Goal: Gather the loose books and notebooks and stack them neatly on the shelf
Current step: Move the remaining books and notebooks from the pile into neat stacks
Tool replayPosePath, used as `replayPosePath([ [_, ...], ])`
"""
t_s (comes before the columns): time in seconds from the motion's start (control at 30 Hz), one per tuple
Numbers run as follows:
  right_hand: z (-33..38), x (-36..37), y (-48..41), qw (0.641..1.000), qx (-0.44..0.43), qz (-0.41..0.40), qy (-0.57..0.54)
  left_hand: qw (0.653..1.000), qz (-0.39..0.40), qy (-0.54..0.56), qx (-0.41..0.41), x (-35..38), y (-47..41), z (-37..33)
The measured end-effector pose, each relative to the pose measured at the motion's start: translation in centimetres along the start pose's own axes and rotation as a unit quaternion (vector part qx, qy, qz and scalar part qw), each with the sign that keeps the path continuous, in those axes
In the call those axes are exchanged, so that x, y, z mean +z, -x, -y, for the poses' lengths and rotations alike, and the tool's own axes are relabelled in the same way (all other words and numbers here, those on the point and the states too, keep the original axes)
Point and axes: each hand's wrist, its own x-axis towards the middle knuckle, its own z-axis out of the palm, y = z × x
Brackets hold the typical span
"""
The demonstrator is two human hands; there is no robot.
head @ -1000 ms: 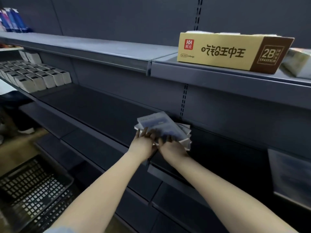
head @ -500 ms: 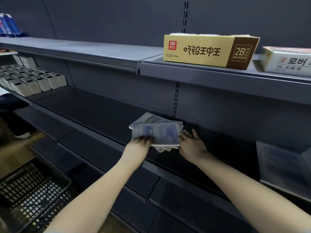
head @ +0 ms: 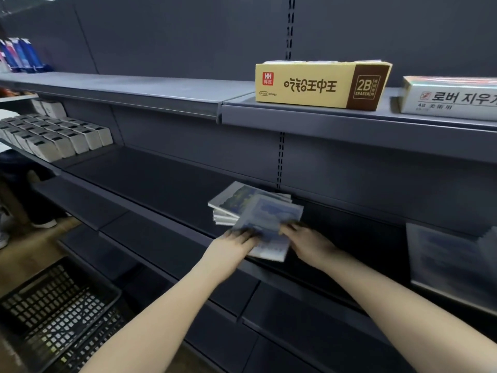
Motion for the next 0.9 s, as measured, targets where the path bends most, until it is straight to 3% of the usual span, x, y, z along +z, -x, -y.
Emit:
replayPosePath([
  [0.13,0.2,0.4,2.3,0.998,-0.046,0.029,0.033,1.000,0.020,-0.022,-0.003,0.4,-1.0,-1.5],
  [0.3,0.4,-0.3,3.9,0.994,0.027,0.021,0.105,0.998,-0.008,-0.047,0.042,0.0,-3.9,-4.8],
  [0.47,-3.0,-2.5,7.2,0.980,0.011,-0.117,0.158,0.989,-0.109,-0.021,0.096,0.3,-6.9,-8.9],
  [0.67,-7.1,-4.3,14.1,0.969,0.083,-0.091,0.215,0.989,-0.034,0.045,0.138,1.1,-10.8,-15.9],
  [0.9,-9.8,-5.6,24.0,0.955,0.203,-0.070,0.205,0.973,0.033,0.086,0.213,0.8,-13.7,-24.9],
])
